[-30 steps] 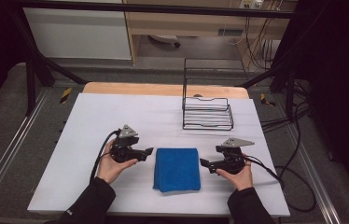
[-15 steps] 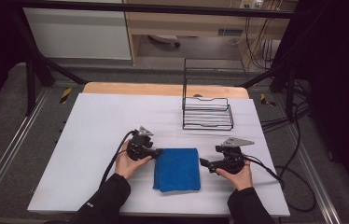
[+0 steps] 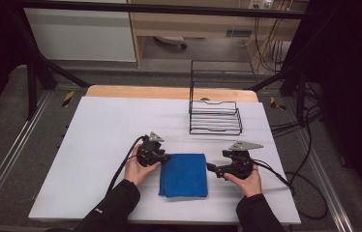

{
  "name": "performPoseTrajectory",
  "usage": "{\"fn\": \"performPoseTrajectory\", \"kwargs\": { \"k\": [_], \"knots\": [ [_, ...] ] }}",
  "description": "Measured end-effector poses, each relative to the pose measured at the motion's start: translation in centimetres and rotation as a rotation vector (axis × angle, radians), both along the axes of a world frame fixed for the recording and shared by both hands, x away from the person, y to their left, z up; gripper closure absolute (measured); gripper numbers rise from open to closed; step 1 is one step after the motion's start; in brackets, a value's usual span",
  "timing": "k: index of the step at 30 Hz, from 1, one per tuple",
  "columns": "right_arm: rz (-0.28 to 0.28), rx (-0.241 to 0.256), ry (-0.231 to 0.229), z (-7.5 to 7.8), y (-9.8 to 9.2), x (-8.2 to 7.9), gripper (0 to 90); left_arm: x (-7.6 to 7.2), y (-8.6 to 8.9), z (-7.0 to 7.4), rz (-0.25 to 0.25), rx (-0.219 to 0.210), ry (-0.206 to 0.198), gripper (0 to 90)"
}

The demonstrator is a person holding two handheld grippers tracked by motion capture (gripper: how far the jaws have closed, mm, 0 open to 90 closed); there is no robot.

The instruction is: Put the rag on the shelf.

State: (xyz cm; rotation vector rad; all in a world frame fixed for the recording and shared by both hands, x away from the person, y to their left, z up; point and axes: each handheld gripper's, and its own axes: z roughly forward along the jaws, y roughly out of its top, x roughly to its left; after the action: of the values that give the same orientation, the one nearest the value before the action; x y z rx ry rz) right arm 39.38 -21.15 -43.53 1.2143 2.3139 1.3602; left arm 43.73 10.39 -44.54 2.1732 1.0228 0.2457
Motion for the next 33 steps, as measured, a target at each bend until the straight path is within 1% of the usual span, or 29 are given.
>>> {"fn": "performPoseTrajectory", "kwargs": {
  "k": [7, 10, 11, 12, 15, 16, 18, 21, 23, 24, 26, 28, 29, 30, 32, 33],
  "knots": [
    [-0.001, -0.008, 0.006, 0.1, 0.4, 0.2, 7.3, -0.1, 0.0, 0.1, 0.008, 0.004, 0.009, 65.6],
    [-0.006, -0.001, 0.008, 0.1, 0.4, 0.4, 7.7, -0.2, 0.0, 0.1, -0.001, 0.003, 0.022, 71.2],
    [-0.010, 0.002, 0.009, 0.1, 0.4, 0.4, 7.9, -0.2, 0.0, 0.1, -0.006, -0.009, 0.031, 74.3],
    [-0.011, 0.002, 0.004, 0.1, 0.4, 0.5, 8.5, -0.3, 0.0, 0.1, -0.011, -0.004, 0.032, 77.7],
    [-0.021, 0.017, 0.004, 0.1, 0.6, 0.8, 11.4, -0.5, -0.2, 0.1, -0.010, 0.002, 0.019, 80.4],
    [-0.025, 0.024, 0.012, 0.1, 0.7, 0.9, 11.9, -0.5, -0.3, 0.1, -0.007, -0.001, 0.015, 81.0],
    [-0.030, 0.005, 0.015, 0.1, 1.0, 1.3, 13.4, -0.6, -0.3, 0.1, -0.005, 0.001, 0.011, 81.6],
    [-0.026, -0.025, 0.013, -0.1, 1.6, 1.8, 20.8, -0.7, -0.3, 0.0, -0.012, 0.011, 0.001, 81.9],
    [-0.025, -0.035, 0.024, -0.4, 2.1, 2.2, 27.1, -0.6, -0.3, 0.0, -0.011, 0.015, -0.005, 82.0],
    [-0.034, -0.037, 0.033, -0.6, 2.3, 2.4, 29.9, -0.6, -0.3, 0.0, -0.012, 0.014, -0.004, 81.9],
    [-0.038, -0.034, 0.051, -1.0, 2.5, 2.8, 37.1, -0.7, -0.3, 0.0, -0.016, 0.011, -0.002, 81.9],
    [-0.045, -0.042, 0.059, -1.3, 2.7, 3.2, 42.3, -0.7, -0.4, -0.1, -0.021, 0.017, -0.012, 81.8],
    [-0.053, -0.054, 0.069, -1.6, 2.8, 3.4, 47.0, -0.8, -0.4, -0.1, -0.019, 0.017, -0.015, 81.8],
    [-0.053, -0.054, 0.069, -1.6, 2.8, 3.4, 47.0, -0.8, -0.4, -0.1, -0.020, 0.018, -0.017, 81.8],
    [-0.050, -0.067, 0.079, -1.7, 2.8, 3.6, 51.8, -0.7, -0.4, -0.1, -0.020, 0.017, -0.014, 81.7],
    [-0.048, -0.065, 0.083, -1.8, 2.8, 3.6, 53.9, -0.7, -0.3, -0.1, -0.020, 0.016, -0.012, 81.5]
  ]
}}
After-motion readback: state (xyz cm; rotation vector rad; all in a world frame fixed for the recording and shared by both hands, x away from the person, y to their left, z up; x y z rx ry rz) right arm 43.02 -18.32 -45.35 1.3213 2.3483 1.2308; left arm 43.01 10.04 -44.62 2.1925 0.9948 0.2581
